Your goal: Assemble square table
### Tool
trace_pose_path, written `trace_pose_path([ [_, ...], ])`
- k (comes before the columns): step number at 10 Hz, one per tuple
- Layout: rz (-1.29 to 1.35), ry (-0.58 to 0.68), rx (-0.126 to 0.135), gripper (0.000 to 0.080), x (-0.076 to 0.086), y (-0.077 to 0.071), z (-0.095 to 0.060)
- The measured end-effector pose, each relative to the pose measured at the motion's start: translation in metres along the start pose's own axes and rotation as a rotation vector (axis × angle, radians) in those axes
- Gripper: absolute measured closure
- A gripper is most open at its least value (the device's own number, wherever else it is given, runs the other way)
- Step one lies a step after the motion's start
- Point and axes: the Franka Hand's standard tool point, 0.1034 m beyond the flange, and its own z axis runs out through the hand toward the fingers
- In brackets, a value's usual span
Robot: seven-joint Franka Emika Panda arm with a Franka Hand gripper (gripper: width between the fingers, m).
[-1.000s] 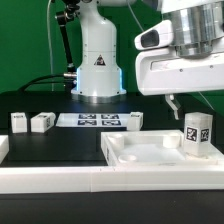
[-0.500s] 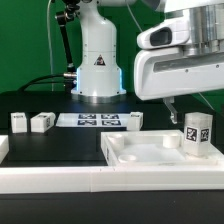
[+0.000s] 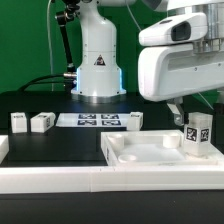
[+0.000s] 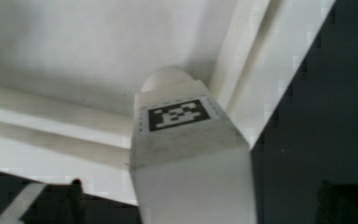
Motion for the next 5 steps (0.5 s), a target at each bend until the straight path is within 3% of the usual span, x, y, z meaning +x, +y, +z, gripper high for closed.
trace_pose_path([
  [1,-0.037,0.001,0.002,0.0150,0.0000,0.0001,0.0000],
  [4,-0.028,0.001,0.002,0.0510,0.0000,0.0007,-0.0002],
  [5,-0.025,0.001,0.002,0.0510,0.0000,0.0006,-0.0001],
])
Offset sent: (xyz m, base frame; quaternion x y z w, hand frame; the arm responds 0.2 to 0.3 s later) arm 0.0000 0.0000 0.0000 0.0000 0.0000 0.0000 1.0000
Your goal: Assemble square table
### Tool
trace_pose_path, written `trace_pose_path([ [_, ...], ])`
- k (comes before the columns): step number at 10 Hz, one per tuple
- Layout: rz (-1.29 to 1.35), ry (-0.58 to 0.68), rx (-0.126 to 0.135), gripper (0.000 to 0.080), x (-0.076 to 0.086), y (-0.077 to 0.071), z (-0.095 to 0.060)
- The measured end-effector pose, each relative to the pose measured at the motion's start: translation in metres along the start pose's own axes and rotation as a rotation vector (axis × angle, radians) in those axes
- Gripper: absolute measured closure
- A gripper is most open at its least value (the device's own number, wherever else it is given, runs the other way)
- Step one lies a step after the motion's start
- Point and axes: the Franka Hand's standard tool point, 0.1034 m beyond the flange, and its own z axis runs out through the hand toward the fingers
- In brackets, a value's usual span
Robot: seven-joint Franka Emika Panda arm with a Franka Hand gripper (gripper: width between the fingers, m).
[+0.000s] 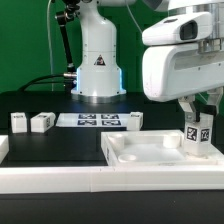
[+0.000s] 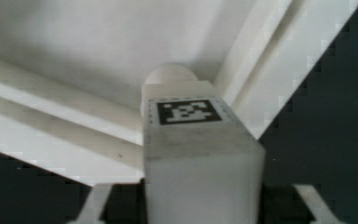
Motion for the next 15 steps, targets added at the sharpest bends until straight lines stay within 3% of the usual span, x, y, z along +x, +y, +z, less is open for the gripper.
trace_pose_path([
  [3,0.018,0.000,0.000,0.0509,0.0000,0.0001,0.0000],
  [6,0.438,0.015,0.017,0.0509,-0.0030,-0.0002,0.0004],
  [15,1.221,0.022,0.041,0.0507,-0.0048,0.0068,0.0012],
])
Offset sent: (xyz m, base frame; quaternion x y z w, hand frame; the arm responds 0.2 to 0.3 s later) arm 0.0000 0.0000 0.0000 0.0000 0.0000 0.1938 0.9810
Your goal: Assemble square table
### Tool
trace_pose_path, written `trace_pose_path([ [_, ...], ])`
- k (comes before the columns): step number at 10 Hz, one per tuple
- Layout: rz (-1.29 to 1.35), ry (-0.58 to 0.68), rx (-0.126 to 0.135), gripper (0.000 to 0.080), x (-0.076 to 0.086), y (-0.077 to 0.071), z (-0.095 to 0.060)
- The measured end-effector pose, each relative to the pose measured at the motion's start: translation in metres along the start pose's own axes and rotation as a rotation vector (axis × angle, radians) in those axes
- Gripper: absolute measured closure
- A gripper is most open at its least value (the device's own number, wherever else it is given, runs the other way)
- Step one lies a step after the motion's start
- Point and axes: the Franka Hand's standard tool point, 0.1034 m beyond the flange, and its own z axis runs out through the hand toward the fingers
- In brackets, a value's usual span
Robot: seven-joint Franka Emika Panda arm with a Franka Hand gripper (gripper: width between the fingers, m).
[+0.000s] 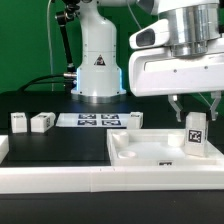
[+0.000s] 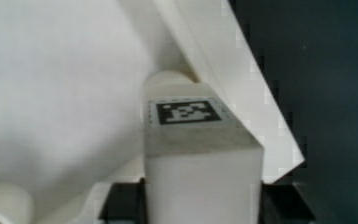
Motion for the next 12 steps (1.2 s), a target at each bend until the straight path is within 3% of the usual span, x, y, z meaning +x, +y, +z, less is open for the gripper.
trace_pose_path([
  [6,0.411,-0.025,0.022,0.0506,-0.0020,-0.0023,0.0002],
  [7,0.462,-0.032,0.027,0.0431,-0.0031,-0.0033,0.0005],
  [8,0.427,-0.033,0.027,0.0431,-0.0036,-0.0035,0.0010],
  [10,0.402,-0.035,0.029,0.0181,-0.0045,-0.0040,0.0013],
  [12,0.188,-0.047,0.008,0.0159,-0.0068,-0.0064,-0.0002],
])
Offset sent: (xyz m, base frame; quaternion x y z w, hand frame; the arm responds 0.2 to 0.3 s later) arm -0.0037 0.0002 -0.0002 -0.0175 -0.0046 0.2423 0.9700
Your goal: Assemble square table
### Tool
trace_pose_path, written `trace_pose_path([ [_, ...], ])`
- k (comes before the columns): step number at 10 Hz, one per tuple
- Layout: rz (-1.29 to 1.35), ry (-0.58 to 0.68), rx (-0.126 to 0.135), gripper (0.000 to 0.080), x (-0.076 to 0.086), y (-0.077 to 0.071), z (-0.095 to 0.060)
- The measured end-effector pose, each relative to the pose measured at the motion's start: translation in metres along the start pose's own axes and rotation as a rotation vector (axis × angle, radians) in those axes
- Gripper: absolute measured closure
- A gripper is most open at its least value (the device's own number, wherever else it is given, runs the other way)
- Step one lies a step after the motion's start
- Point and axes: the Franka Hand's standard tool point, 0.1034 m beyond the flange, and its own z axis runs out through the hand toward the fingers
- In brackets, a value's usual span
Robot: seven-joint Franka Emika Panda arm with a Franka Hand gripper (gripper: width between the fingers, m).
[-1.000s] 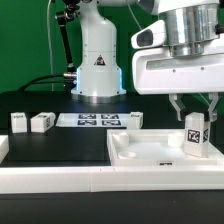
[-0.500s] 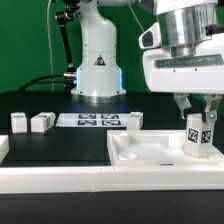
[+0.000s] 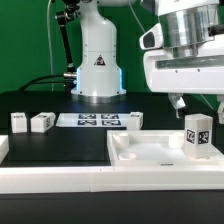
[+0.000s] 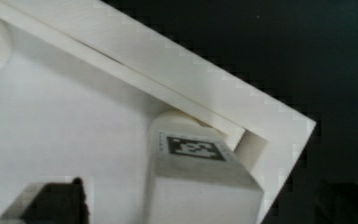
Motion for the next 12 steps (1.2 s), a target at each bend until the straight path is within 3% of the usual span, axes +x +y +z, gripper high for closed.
trace_pose_path([
  [3,-0.252,-0.001,0.000,0.0151,0.0004,0.0009,0.0007],
  [7,-0.725,0.033,-0.071,0.0151,0.0014,0.0046,0.0029],
  [12,-1.242,0.023,-0.098,0.0151,0.0030,0.0039,0.0018],
])
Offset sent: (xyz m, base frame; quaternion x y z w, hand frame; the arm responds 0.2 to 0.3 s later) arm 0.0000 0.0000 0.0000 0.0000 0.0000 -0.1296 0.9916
